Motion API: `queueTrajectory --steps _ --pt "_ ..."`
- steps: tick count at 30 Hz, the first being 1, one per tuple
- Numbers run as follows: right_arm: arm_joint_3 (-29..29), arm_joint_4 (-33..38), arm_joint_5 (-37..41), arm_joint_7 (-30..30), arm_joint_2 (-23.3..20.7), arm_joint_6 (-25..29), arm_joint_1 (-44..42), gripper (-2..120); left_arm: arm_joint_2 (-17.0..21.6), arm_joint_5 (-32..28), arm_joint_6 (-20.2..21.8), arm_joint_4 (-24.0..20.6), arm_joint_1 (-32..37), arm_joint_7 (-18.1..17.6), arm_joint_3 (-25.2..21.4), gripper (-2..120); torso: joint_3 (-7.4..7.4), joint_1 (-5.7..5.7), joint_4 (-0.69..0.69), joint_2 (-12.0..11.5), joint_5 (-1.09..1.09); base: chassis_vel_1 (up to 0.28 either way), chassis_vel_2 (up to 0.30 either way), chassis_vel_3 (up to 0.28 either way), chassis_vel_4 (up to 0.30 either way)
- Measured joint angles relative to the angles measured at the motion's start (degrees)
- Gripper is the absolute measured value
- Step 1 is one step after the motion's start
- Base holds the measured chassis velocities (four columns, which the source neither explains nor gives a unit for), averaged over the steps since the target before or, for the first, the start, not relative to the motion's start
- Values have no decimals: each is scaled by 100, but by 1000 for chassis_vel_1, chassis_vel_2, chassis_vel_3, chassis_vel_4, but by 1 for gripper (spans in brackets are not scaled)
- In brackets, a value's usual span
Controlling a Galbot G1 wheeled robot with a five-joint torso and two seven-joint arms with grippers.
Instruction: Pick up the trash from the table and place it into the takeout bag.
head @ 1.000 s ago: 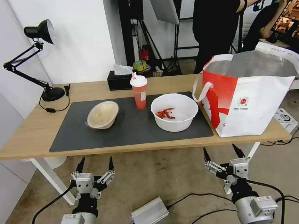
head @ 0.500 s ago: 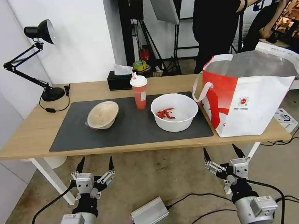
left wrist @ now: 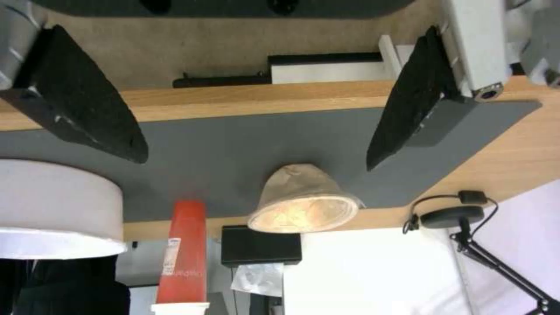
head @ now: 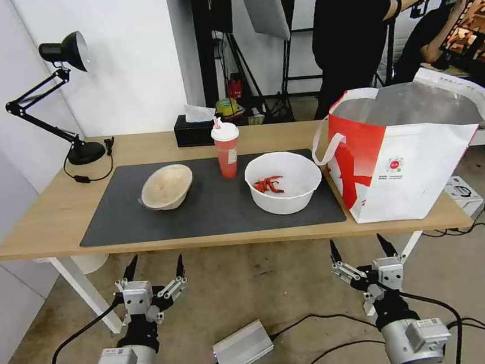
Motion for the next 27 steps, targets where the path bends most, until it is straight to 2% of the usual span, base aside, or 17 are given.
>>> queueTrajectory --steps 4,6,9,10,27 --pt "-40 528 -53 113 65 -256 -15 100 -27 -89 -64 -320 86 -138 -156 100 0 1 0 0 -3 0 0 0 0" --pt "-91 1054 -126 258 148 -549 -33 100 -81 -259 -230 -896 239 -396 -435 100 0 0 1 0 -3 0 0 0 0" --pt "-211 1131 -97 307 184 -675 -43 100 -122 -381 -353 -1134 353 -594 -646 100 0 -1 2 0 4 0 0 0 0" --pt "-233 1131 -85 316 187 -691 -43 100 -127 -425 -371 -1151 371 -610 -671 100 0 0 2 0 -2 0 0 0 0" --pt "-272 1177 -67 319 184 -720 -44 100 -105 -505 -359 -1165 364 -616 -684 100 0 0 0 0 0 0 0 0 0"
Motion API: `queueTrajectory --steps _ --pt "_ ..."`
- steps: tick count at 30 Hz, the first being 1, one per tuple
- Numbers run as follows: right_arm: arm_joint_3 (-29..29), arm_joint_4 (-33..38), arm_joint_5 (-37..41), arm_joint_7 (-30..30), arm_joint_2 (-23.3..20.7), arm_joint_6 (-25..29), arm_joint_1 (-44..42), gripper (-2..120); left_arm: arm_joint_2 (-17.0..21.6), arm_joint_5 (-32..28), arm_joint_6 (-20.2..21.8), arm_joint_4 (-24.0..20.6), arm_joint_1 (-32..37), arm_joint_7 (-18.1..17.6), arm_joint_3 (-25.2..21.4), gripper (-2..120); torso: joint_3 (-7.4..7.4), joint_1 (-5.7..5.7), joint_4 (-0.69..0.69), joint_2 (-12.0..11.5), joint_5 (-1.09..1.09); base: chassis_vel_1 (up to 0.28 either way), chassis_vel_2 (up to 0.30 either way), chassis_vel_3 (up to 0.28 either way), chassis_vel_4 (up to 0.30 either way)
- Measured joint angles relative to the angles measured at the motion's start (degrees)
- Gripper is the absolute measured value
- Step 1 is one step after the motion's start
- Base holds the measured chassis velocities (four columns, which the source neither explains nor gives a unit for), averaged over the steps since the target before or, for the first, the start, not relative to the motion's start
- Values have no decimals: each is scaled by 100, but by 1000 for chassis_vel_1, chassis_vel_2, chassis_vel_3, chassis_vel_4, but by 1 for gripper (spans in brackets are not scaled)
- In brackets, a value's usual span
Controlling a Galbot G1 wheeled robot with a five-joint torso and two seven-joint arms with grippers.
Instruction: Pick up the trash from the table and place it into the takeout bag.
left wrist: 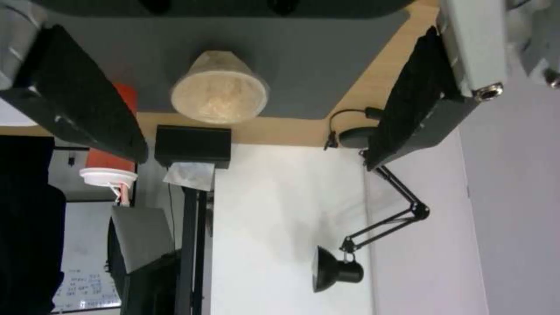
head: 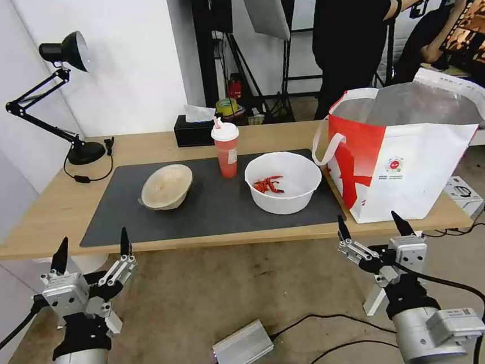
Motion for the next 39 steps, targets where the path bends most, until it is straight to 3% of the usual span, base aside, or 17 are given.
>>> queueTrajectory --steps 28,39 --pt "-143 -37 16 15 -58 -101 39 100 14 -21 7 20 8 8 1 100 0 0 0 0 0 0 0 0 0" --pt "54 -41 807 192 -407 -724 463 100 102 -70 -20 21 30 11 -88 100 0 0 0 0 1 0 0 0 0"
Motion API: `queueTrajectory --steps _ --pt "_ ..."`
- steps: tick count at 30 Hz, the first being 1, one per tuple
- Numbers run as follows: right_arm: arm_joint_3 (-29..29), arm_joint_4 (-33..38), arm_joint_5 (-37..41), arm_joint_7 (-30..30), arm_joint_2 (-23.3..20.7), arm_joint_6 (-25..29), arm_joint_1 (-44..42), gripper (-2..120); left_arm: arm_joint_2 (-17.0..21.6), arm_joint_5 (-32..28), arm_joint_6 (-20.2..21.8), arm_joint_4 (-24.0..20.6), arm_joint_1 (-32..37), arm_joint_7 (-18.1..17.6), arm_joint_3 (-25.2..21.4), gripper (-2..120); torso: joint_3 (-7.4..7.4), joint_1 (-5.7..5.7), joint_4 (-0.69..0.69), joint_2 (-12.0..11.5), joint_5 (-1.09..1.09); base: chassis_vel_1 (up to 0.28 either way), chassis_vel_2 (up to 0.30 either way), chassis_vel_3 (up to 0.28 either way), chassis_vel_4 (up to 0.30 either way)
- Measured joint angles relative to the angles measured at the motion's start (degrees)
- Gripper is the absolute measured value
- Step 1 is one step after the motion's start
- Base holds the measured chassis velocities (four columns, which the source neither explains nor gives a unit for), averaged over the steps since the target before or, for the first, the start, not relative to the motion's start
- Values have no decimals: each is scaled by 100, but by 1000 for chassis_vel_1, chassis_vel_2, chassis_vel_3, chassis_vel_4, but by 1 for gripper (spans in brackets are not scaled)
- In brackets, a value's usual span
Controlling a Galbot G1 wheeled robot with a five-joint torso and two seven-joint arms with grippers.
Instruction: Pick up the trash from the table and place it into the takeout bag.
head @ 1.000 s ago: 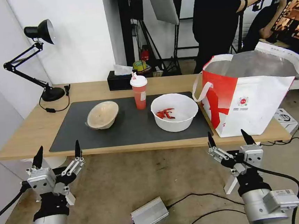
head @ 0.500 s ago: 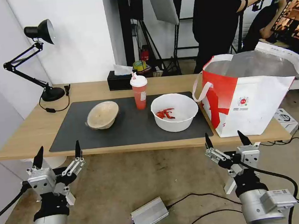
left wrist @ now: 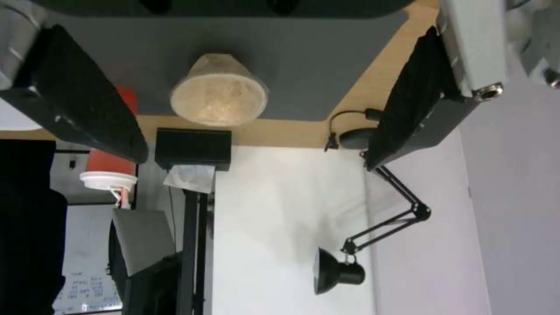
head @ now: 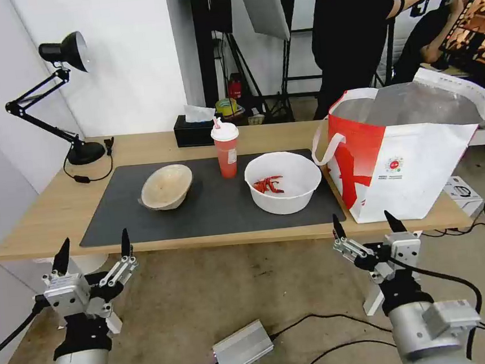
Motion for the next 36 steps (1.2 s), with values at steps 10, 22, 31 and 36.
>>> queueTrajectory --steps 10,22,31,36 --pt "53 -1 535 341 -307 -461 383 100 132 -74 -9 0 -3 1 -54 100 0 0 0 0 0 0 0 0 0" --pt "-4 -84 849 515 -845 -625 662 100 125 -43 -10 0 6 8 -62 100 0 0 0 0 0 0 0 0 0" --pt "-173 -398 973 507 -1112 -701 1030 100 112 -9 -10 0 22 12 -65 100 0 0 0 0 0 0 0 0 0" --pt "-229 -525 1313 494 -1593 -790 1359 100 83 14 5 0 32 13 -57 100 0 0 0 0 -1 0 0 0 0"
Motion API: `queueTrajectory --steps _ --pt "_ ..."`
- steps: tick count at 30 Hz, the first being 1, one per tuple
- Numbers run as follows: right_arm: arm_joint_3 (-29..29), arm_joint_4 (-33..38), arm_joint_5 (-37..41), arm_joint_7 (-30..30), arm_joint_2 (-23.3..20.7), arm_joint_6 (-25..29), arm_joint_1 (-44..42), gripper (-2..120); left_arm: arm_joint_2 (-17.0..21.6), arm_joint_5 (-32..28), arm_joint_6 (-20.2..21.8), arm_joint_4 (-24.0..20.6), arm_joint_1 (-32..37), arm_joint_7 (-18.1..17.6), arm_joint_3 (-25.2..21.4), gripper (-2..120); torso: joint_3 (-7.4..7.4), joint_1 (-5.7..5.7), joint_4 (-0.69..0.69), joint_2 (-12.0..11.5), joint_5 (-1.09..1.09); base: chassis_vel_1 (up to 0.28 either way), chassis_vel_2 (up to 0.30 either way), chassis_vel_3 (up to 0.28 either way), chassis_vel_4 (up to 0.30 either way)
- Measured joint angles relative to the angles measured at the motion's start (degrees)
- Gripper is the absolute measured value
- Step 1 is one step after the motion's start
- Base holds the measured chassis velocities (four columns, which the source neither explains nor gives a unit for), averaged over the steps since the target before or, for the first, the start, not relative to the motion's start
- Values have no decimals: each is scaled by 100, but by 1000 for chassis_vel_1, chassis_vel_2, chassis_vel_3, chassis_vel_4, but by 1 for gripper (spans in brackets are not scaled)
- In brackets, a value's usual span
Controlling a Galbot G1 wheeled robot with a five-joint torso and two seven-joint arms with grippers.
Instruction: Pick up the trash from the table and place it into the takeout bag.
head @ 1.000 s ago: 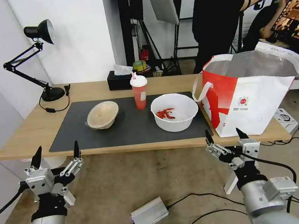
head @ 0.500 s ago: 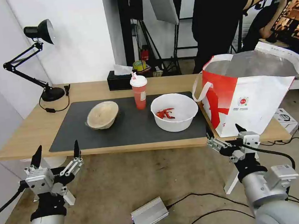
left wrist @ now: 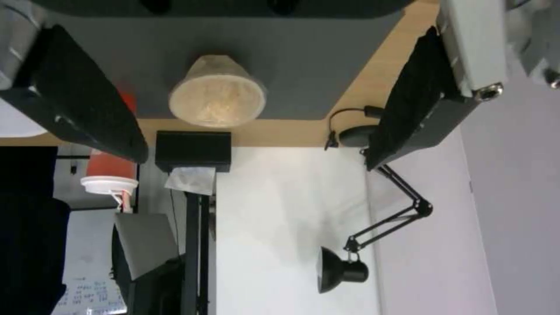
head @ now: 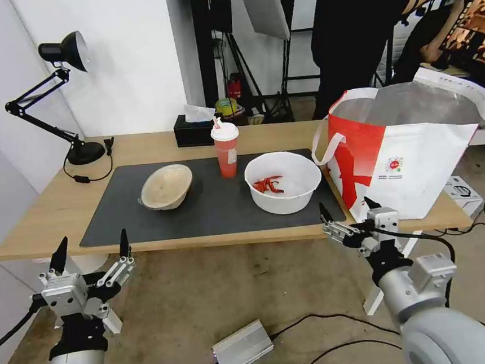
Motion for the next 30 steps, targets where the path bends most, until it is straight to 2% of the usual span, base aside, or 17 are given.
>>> queueTrajectory --steps 6,11,21,24,30 --pt "-44 -91 528 -20 -550 -15 321 100 -55 48 10 0 38 0 1 100 0 0 0 0 0 0 0 0 0" --pt "-149 -168 729 -44 -834 -26 532 100 -84 85 10 0 65 0 16 100 0 0 0 0 0 0 0 0 0" --pt "-436 -298 933 -61 -1073 -72 890 100 -113 135 11 0 121 0 26 100 0 0 0 0 0 0 0 0 0" --pt "-652 -410 1086 -135 -1311 -132 1204 100 -115 140 10 0 145 0 23 100 0 0 0 0 0 0 0 0 0" --pt "-906 -535 1222 -183 -1508 -203 1599 100 -118 147 10 0 159 0 43 100 0 0 0 0 0 0 0 0 0"
